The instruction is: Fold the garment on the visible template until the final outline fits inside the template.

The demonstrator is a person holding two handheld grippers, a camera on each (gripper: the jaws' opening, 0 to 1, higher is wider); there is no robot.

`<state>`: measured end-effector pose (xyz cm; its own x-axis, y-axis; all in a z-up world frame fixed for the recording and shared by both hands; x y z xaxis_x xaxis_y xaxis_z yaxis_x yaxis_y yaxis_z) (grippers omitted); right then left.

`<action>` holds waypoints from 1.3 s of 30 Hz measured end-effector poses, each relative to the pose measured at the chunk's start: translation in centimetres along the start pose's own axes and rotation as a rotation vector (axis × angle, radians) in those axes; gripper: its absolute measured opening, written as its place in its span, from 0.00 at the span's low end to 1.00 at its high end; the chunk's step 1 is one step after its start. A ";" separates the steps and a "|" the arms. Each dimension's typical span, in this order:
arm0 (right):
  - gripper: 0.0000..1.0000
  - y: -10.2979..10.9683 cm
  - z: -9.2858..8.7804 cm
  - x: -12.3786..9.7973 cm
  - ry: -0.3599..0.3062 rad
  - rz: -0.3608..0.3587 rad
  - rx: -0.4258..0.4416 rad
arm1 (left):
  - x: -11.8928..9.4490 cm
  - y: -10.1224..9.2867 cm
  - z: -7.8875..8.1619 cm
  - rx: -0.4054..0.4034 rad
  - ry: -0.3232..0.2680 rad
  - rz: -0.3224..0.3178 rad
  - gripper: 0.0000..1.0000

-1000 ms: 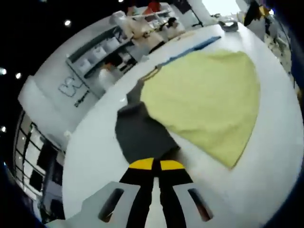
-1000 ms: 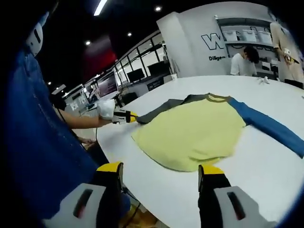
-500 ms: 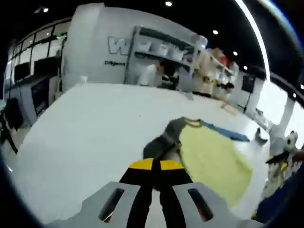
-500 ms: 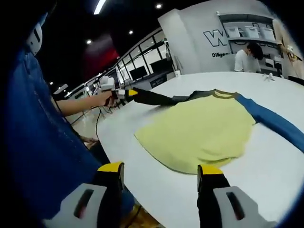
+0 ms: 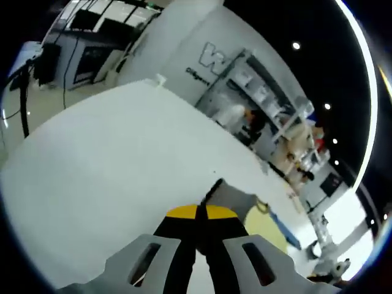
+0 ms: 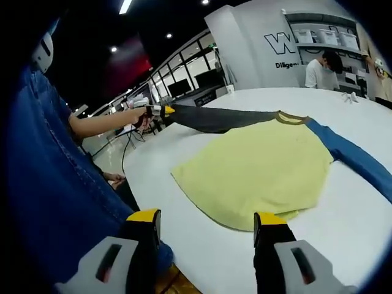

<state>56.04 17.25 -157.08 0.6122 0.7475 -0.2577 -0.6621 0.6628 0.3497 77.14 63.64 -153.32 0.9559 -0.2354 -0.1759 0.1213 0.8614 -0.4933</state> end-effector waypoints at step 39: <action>0.56 -0.4 1.4 1.6 0.067 -0.047 0.012 | 2.1 11.9 2.1 -0.153 0.096 0.190 0.34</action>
<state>57.91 18.12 -156.38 0.6119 0.7173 -0.3332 -0.6281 0.6967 0.3464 81.13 74.38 -157.77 0.9269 -0.1242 -0.3541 -0.1065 0.8177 -0.5657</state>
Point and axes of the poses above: the point that each gripper's makers call its tool centre point, and the gripper's own axes: x roughly forward along the fingers, y roughly to its left, z roughly out of its top, the point moved 4 cm from there along -x, roughly backward along the fingers, and after that the axes turned 15 degrees about -y, right-handed, at the moved point
